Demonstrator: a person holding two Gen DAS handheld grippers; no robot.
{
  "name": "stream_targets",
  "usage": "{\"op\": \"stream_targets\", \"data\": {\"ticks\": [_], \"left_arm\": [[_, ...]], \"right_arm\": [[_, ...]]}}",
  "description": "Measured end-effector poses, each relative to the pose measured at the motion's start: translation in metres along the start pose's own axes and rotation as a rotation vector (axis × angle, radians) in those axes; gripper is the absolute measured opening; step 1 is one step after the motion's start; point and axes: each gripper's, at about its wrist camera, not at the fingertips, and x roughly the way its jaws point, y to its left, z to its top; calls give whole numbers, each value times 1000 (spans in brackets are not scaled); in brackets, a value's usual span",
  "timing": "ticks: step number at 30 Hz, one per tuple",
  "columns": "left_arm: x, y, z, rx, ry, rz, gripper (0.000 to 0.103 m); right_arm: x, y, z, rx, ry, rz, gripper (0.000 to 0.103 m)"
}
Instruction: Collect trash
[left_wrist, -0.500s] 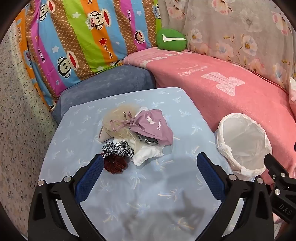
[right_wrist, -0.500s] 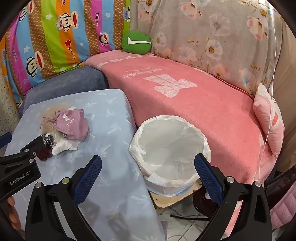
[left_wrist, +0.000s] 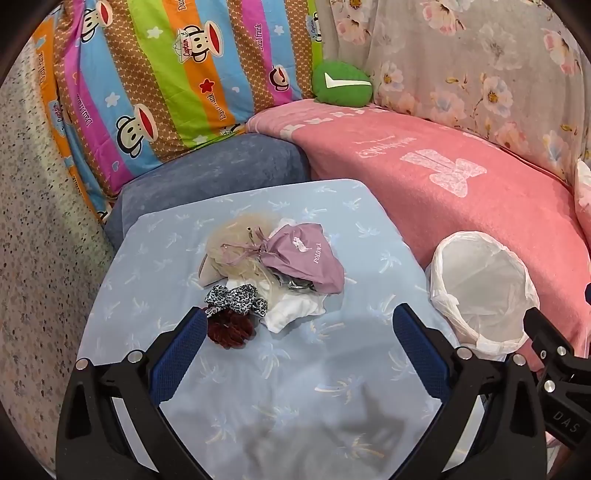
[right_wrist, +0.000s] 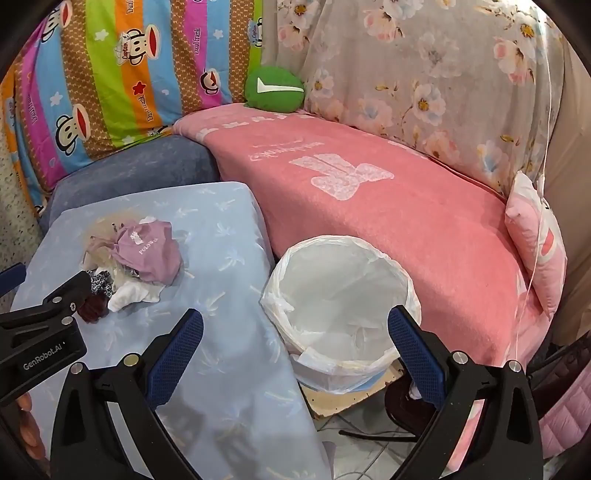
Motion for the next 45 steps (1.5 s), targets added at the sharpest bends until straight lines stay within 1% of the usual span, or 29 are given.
{"op": "stream_targets", "data": {"ticks": [21,45], "left_arm": [[-9,4,-3,-4,-31,-9,96],[-14,5,-4,-10,-43,-9,96]], "right_arm": [[-3,0,-1,-1,-8,-5,97],[-10,-3,1,-2,-18,-23,97]]}}
